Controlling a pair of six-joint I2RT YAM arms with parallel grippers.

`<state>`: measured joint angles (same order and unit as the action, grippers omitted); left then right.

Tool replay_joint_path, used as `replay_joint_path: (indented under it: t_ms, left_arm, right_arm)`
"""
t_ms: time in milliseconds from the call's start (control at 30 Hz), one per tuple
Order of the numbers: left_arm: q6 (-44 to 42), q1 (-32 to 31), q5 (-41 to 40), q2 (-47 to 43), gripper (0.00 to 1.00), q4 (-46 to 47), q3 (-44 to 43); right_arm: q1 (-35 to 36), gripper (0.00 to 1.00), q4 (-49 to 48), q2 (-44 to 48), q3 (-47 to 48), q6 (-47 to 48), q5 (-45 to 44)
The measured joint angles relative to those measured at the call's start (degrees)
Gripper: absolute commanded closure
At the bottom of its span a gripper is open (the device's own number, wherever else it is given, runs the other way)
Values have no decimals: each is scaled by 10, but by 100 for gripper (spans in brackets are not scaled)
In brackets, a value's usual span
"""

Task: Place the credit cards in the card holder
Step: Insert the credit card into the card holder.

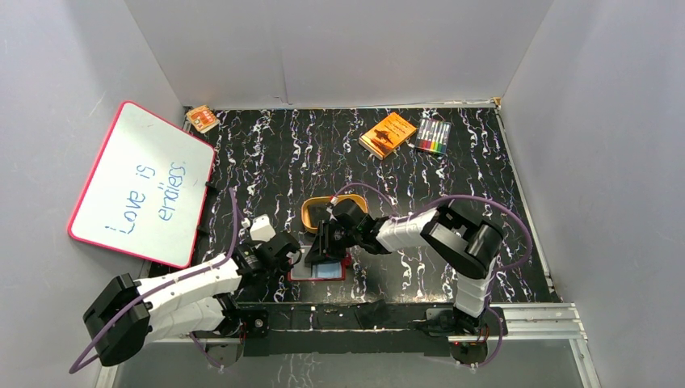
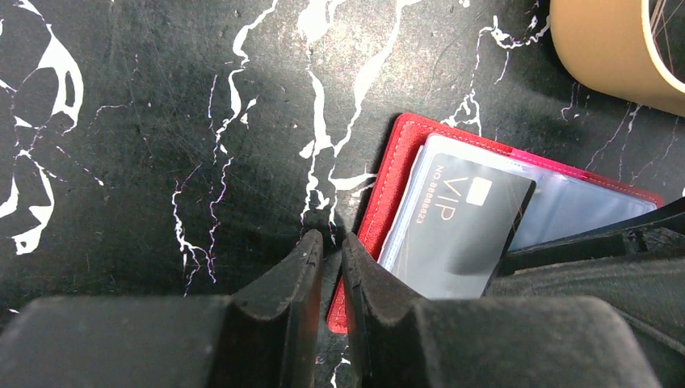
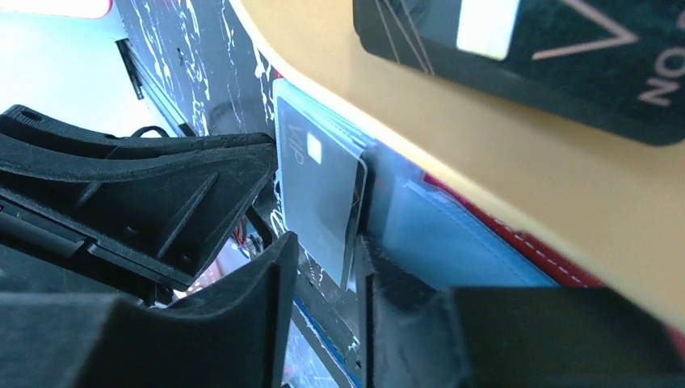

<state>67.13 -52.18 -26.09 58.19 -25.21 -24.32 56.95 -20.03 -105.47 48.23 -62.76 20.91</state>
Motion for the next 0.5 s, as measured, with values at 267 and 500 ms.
replay_joint_path:
  t_ms: [267, 500]
  left_arm:
    - [7, 0, 6, -7, 86, 6, 3]
    - [14, 0, 9, -17, 85, 4, 8]
  right_arm:
    - [2, 38, 78, 67, 0, 32, -23]
    - [5, 31, 230, 167, 19, 92, -76]
